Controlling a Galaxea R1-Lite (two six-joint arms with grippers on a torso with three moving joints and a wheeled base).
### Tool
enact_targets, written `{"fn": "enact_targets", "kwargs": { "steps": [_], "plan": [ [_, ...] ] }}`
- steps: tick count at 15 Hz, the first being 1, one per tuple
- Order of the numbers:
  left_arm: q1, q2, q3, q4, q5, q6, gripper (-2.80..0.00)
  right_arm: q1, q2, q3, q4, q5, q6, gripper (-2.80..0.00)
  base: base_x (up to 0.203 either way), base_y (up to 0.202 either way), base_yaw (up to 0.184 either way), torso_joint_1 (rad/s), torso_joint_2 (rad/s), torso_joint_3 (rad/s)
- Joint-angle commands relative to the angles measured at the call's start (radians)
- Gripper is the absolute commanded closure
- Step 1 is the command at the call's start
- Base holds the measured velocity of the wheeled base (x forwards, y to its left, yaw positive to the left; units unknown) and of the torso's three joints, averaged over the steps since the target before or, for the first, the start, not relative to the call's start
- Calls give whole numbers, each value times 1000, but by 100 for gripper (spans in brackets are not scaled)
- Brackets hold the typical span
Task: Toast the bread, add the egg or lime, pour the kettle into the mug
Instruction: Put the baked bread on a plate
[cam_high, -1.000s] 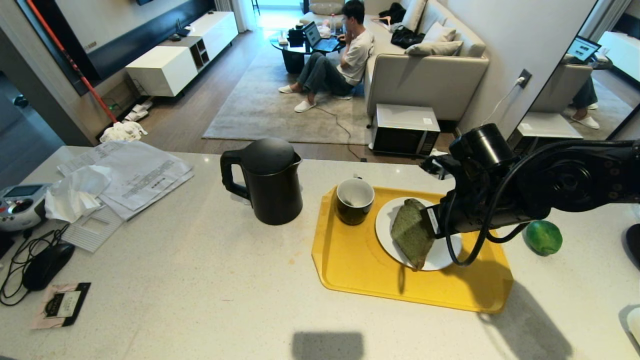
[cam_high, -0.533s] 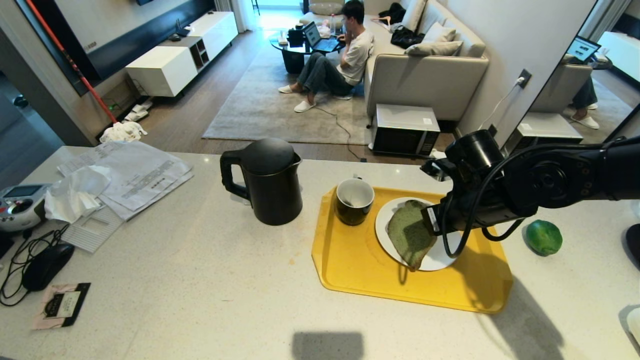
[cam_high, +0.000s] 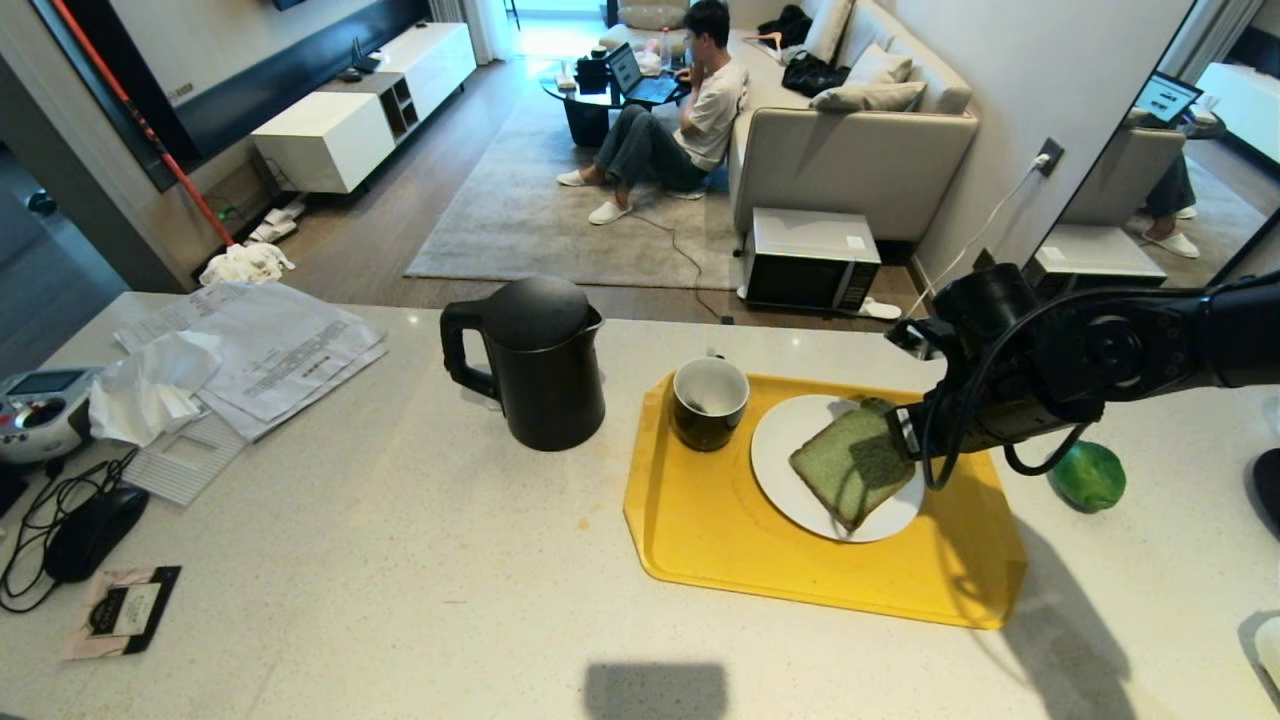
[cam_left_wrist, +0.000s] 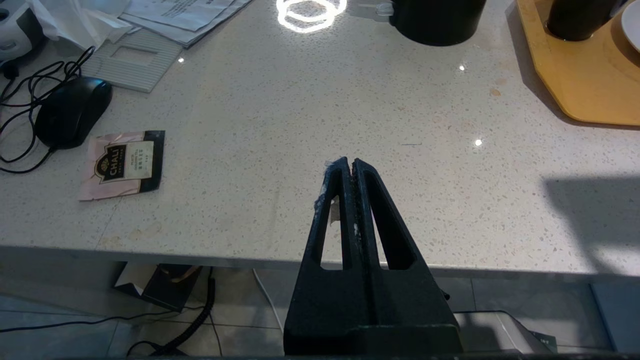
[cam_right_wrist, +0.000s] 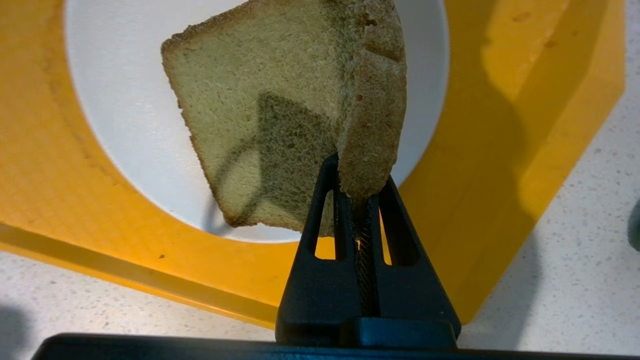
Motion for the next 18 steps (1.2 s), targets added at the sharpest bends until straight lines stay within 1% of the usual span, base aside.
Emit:
{"fn": "enact_targets", "kwargs": {
  "steps": [1, 3, 5, 7, 12, 15, 16, 18],
  "plan": [
    [0, -1, 0, 0, 0, 0, 0, -25, 9, 5, 2, -2, -6, 0, 0, 0, 0, 0, 0, 0],
    [0, -1, 0, 0, 0, 0, 0, -33, 13, 11, 5, -4, -6, 0, 0, 0, 0, 0, 0, 0],
    [0, -1, 0, 0, 0, 0, 0, -38, 13, 34, 8, -23, -9, 0, 0, 0, 0, 0, 0, 0],
    [0, -1, 0, 0, 0, 0, 0, -41, 10, 76, 9, -37, -36, 0, 0, 0, 0, 0, 0, 0],
    [0, -1, 0, 0, 0, 0, 0, -39, -4, 147, 4, -36, -35, 0, 0, 0, 0, 0, 0, 0],
    [0, -1, 0, 0, 0, 0, 0, -21, -12, 167, 1, -35, -36, 0, 0, 0, 0, 0, 0, 0],
    [0, -1, 0, 0, 0, 0, 0, -15, -13, 165, 1, -35, -36, -280, 0, 0, 0, 0, 0, 0],
    [0, -1, 0, 0, 0, 0, 0, 5, -11, 157, -2, -35, -36, -280, 0, 0, 0, 0, 0, 0]
  ]
}}
